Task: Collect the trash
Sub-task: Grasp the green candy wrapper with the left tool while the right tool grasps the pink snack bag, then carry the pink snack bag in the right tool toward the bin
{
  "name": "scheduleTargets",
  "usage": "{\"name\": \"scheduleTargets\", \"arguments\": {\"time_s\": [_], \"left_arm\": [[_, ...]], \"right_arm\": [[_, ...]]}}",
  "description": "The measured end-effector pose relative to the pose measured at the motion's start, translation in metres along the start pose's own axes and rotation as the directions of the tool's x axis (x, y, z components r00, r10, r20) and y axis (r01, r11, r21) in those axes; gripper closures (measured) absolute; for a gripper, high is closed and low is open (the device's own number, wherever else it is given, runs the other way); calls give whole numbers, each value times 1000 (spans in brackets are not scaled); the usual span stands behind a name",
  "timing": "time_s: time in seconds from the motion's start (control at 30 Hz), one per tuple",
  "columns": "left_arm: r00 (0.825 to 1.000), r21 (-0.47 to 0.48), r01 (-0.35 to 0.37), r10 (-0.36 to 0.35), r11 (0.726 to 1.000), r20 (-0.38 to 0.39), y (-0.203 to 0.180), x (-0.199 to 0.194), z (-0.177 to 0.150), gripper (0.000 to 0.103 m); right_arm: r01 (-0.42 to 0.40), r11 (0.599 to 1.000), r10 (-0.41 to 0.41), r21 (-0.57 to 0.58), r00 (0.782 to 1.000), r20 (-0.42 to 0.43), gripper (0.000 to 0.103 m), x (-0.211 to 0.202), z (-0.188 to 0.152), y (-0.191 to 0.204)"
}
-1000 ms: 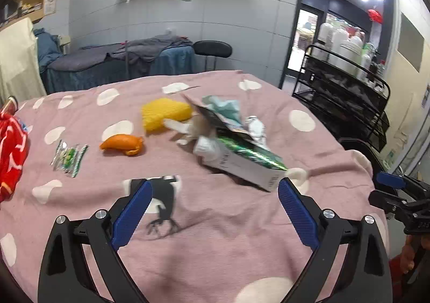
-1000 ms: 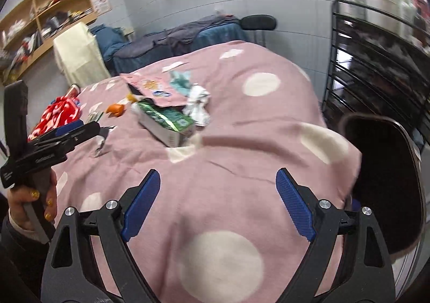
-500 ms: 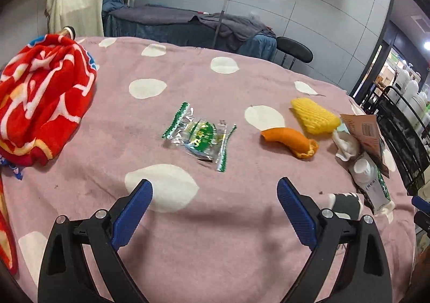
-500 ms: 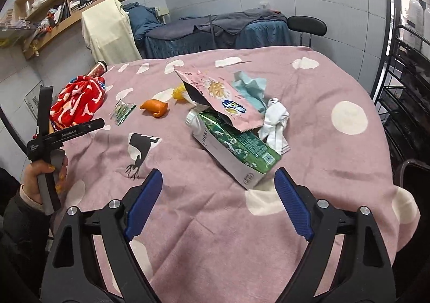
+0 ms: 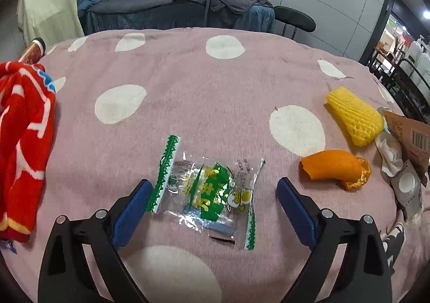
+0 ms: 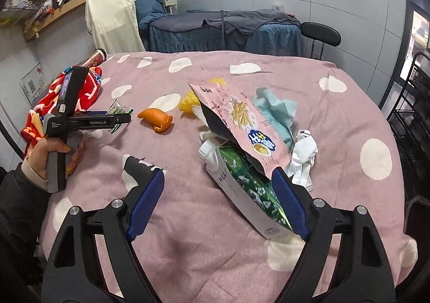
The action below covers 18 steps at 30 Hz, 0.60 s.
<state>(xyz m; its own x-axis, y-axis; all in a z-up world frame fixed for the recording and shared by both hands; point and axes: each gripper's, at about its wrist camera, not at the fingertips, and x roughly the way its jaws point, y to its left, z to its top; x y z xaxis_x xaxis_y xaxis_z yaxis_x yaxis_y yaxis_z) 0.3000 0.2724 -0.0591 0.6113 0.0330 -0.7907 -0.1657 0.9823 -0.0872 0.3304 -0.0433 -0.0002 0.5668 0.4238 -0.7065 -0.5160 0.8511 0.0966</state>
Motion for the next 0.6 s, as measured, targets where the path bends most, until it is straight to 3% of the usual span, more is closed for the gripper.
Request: {"name": "scheduleTargets", "arguments": {"time_s": [0.07,0.2,0.27,0.33,0.5,0.6], "left_arm": [[1000,25,-25,25,999,3,-4,1,2,31],[999,41,-44,43,998,22,-6,-1,2,53],[999,33,-44,43,998,31,-4,-4,2,70],[998,17,-43,43,999,35,-2,-6,2,75],[998,-16,-36,37,999,58,2,-15,0,82],[996,-32,-26,29,999,85,0,-27,-4,83]], "right_arm": [[11,1000,-11,-16,1000,8,25,6,11,2],[33,999,-32,-34,999,16,30,25,33,4],[41,999,-40,-36,999,16,34,35,42,3],[60,997,-59,-49,998,10,40,46,48,3],[96,993,-97,-61,995,-7,86,59,52,-2],[127,989,-125,-69,992,35,97,50,50,-5]]}}
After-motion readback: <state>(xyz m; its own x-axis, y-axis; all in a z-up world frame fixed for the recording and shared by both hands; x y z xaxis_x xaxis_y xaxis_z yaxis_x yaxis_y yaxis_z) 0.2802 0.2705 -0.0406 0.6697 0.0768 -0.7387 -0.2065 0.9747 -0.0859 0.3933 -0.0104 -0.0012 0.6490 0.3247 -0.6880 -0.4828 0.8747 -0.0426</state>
